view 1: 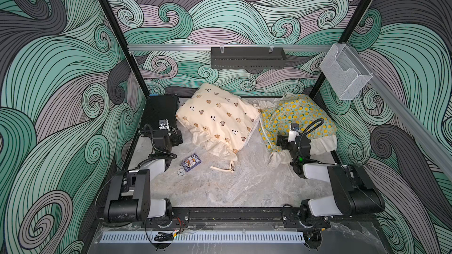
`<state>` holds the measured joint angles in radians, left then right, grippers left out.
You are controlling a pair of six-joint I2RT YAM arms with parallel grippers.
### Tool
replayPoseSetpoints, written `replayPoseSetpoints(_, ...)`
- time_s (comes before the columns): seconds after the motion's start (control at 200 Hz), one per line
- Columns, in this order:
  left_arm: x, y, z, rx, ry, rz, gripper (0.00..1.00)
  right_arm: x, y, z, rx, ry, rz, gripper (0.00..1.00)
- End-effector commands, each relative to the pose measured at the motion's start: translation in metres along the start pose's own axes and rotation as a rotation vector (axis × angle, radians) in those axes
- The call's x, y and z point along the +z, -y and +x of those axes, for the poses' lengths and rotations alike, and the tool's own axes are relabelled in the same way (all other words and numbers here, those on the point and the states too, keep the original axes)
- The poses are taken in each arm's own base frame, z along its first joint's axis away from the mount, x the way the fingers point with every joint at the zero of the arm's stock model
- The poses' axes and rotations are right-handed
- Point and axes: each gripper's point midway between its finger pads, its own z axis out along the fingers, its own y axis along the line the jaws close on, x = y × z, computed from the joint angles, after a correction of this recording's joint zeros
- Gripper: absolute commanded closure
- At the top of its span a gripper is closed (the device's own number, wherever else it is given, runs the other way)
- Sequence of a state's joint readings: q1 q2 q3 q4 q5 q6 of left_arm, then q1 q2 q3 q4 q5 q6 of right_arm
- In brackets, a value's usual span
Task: Zip up pillowcases
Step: Pick up the pillowcase from the center of the board.
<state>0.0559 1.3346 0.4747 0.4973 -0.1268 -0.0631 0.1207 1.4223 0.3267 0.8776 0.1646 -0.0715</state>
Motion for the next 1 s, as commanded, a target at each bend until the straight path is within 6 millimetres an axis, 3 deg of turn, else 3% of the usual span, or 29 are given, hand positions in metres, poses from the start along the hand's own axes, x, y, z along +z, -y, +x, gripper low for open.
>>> replayPoseSetpoints(0.0, -0.011, 0.005, -0.028, -0.011, 0.027, 0.031, 0.02, -0.009, 0.008, -0.01, -0.007, 0.048, 0.046, 0.0)
replayPoseSetpoints(0.235, -0.045, 0.009, -0.046, -0.123, 0.066, 0.076, 0.01, -0.028, 0.022, -0.038, 0.133, 0.01, 0.088, 0.0)
replayPoseSetpoints(0.325, -0.061, 0.007, -0.059, -0.205, 0.104, 0.083, 0.01, -0.035, 0.017, -0.052, 0.195, -0.006, 0.048, 0.0)
replayPoseSetpoints(0.46, -0.079, -0.001, -0.067, -0.364, 0.098, 0.05, 0.02, -0.043, 0.009, -0.055, 0.368, -0.078, -0.013, 0.0)
replayPoseSetpoints(0.55, -0.084, -0.006, -0.064, -0.462, 0.081, 0.031, 0.01, -0.05, -0.007, -0.06, 0.413, -0.079, -0.13, 0.0)
replayPoseSetpoints(0.661, -0.087, -0.013, -0.056, -0.564, 0.059, -0.012, 0.01, -0.059, 0.005, -0.05, 0.608, -0.079, -0.079, 0.0)
replayPoseSetpoints(0.711, -0.088, -0.02, -0.049, -0.623, 0.046, -0.053, 0.01, -0.064, -0.002, -0.051, 0.627, -0.087, -0.132, 0.0)
replayPoseSetpoints(0.856, -0.09, 0.002, -0.049, -0.585, -0.022, 0.066, 0.01, -0.074, -0.033, -0.037, 0.636, -0.186, -0.261, 0.0)
replayPoseSetpoints(0.996, -0.097, 0.042, -0.039, -0.652, -0.143, 0.247, 0.01, -0.078, -0.048, -0.021, 0.622, -0.264, -0.288, 0.0)
